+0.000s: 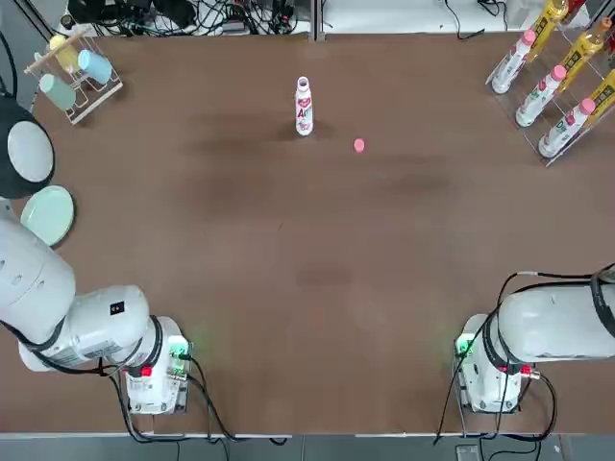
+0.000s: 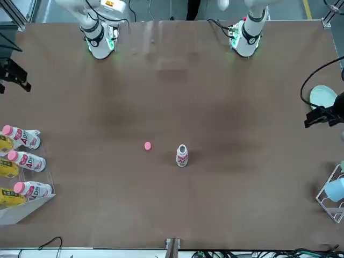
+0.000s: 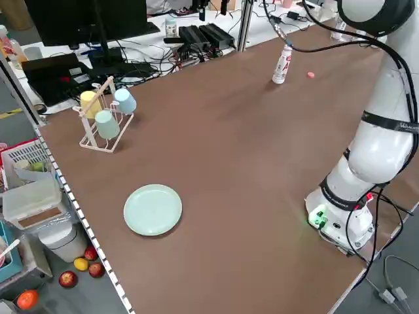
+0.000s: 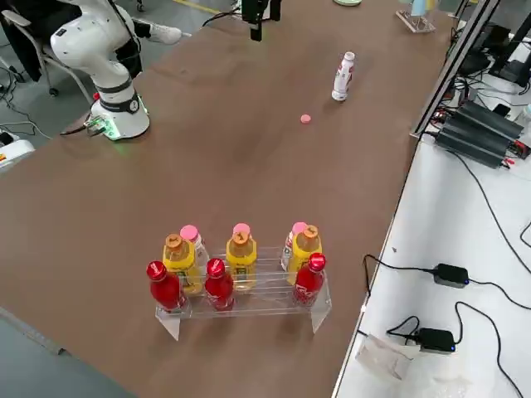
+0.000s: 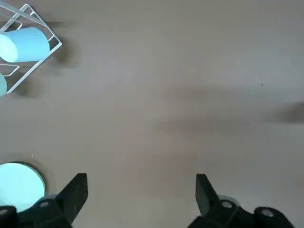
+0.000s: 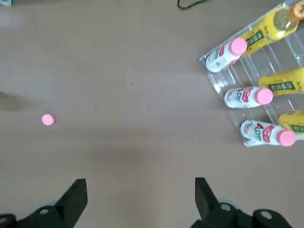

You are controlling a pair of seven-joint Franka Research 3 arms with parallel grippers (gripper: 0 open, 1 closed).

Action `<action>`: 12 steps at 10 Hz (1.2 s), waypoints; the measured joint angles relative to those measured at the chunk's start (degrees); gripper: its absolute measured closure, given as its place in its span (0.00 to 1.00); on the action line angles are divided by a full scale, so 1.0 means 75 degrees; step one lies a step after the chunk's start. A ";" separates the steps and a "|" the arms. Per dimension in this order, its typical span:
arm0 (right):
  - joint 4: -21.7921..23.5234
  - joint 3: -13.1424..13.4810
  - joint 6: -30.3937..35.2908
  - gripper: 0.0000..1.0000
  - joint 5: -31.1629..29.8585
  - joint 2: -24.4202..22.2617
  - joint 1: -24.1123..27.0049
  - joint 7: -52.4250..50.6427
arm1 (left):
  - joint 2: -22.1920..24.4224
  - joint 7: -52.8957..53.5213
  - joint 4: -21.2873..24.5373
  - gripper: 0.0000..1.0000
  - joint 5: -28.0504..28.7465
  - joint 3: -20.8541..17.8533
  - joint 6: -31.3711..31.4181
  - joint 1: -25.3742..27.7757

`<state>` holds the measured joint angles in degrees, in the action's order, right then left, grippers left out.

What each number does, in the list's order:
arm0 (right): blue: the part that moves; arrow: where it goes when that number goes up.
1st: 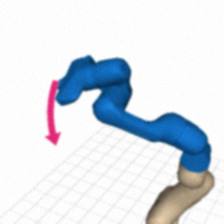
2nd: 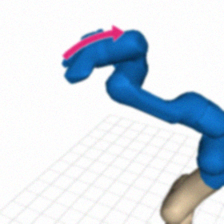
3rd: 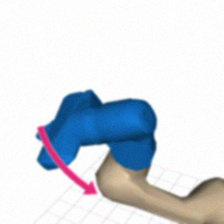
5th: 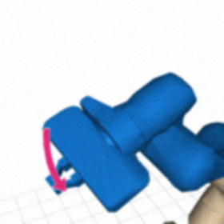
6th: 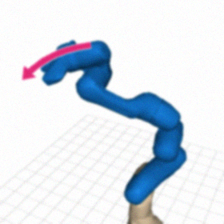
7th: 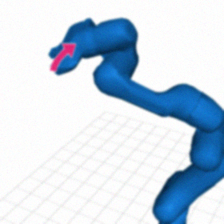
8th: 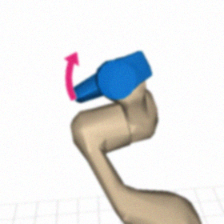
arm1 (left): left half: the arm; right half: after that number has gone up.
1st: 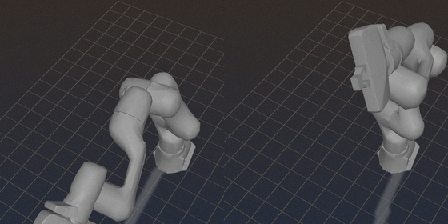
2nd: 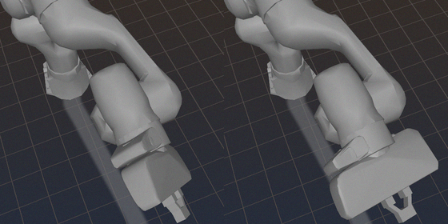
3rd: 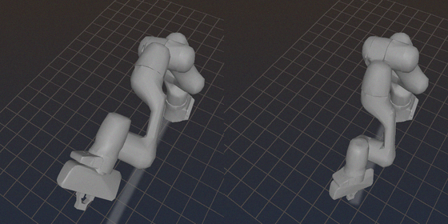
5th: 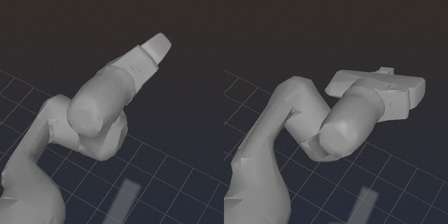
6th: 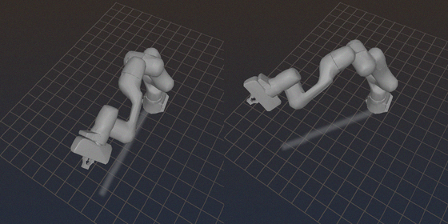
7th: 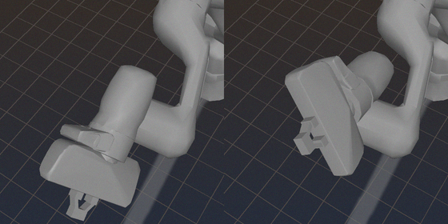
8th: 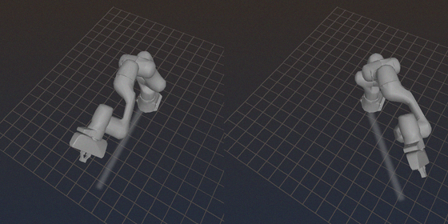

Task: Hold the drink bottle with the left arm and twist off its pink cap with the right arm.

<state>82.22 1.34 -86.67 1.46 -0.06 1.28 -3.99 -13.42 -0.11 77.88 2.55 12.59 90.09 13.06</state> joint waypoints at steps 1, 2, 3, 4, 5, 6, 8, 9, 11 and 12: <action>0.0000 -0.0001 -0.0032 0.00 0.0000 0.0010 0.0000 0.0000 | 0.0009 0.0052 -0.0003 0.00 0.0000 0.0001 -0.0048 0.0000; 0.0000 -0.0001 -0.0022 0.00 0.0000 0.0015 0.0000 0.0000 | 0.0016 0.0101 -0.0005 0.00 0.0000 0.0002 -0.0054 0.0000; 0.0000 -0.0001 -0.0016 0.00 0.0000 0.0019 0.0000 0.0000 | 0.0020 0.0114 -0.0022 0.00 0.0000 0.0002 -0.0055 0.0000; 0.0000 -0.0001 -0.0019 0.00 0.0000 0.0020 0.0000 0.0000 | 0.0022 0.0114 -0.0061 0.00 0.0000 0.0003 -0.0058 0.0000; 0.0000 0.0002 -0.0019 0.00 0.0000 0.0020 0.0001 0.0000 | 0.0023 0.0114 -0.0090 0.00 0.0000 0.0003 -0.0069 0.0000; 0.0000 0.0009 -0.0015 0.00 -0.0002 0.0020 0.0002 0.0000 | 0.0023 0.0114 -0.0095 0.00 0.0000 0.0003 -0.0073 0.0000; -0.0001 0.0017 0.0093 0.00 -0.0017 0.0020 0.0004 0.0000 | 0.0023 0.0114 -0.0098 0.00 0.0000 0.0009 -0.0075 0.0000; -0.0001 0.0032 0.0114 0.00 -0.0018 0.0020 0.0010 0.0000 | 0.0023 0.0114 -0.0100 0.00 0.0000 0.0011 -0.0075 0.0000; -0.0002 0.0058 0.0117 0.00 -0.0020 0.0020 0.0017 0.0000 | 0.0023 0.0114 -0.0102 0.00 0.0000 0.0014 -0.0076 0.0000; -0.0008 0.0066 0.0117 0.00 -0.0021 0.0020 0.0048 0.0002 | 0.0023 0.0114 -0.0102 0.00 0.0000 0.0020 -0.0076 -0.0001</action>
<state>82.16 1.83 -85.79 1.30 0.09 1.65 -3.98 -13.25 0.75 77.12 2.55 12.74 89.52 13.05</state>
